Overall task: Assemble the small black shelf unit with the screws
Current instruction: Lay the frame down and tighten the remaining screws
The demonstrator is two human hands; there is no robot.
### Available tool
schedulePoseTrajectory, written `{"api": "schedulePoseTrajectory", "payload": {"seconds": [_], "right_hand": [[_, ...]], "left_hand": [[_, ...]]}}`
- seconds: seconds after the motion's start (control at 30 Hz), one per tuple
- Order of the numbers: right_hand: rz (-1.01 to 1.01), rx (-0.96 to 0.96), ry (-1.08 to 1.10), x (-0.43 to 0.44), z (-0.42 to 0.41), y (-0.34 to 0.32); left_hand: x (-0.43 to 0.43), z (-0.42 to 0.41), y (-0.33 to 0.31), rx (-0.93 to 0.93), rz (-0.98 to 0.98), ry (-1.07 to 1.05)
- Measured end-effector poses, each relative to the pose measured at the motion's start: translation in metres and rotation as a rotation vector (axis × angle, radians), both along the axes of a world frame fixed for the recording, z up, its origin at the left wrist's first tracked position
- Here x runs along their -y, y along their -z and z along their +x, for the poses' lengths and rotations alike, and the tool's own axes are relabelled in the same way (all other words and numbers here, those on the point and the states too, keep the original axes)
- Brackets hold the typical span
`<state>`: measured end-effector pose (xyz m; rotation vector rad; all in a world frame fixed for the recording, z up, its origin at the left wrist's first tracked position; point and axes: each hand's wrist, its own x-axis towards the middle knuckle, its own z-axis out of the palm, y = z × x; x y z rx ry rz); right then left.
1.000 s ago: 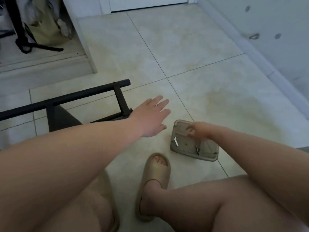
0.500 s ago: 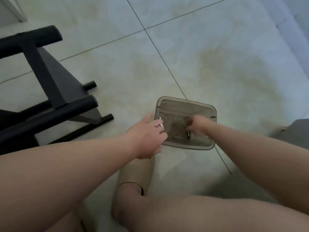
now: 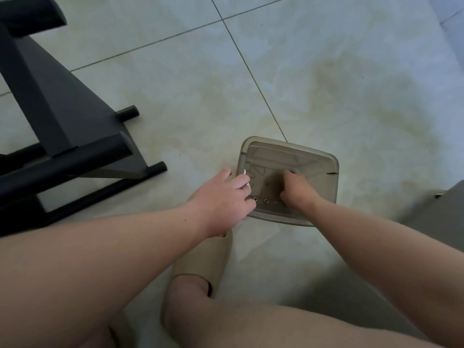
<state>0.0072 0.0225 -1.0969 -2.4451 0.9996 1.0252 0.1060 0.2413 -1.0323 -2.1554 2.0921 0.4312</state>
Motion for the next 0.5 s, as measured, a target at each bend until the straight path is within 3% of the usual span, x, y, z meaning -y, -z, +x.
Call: {"api": "schedulePoseTrajectory", "payload": {"seconds": [0.23, 0.37, 0.5], "right_hand": [[0.01, 0.11, 0.015, 0.0, 0.013, -0.038], [0.004, 0.26, -0.015, -0.006, 0.04, -0.087], [0.129, 0.479, 0.119, -0.028, 0.069, -0.155]], "left_hand": [[-0.003, 0.001, -0.02, -0.01, 0.066, -0.087], [-0.02, 0.021, -0.067, -0.022, 0.07, -0.076], [-0.046, 0.045, -0.128, -0.015, 0.118, -0.17]]}}
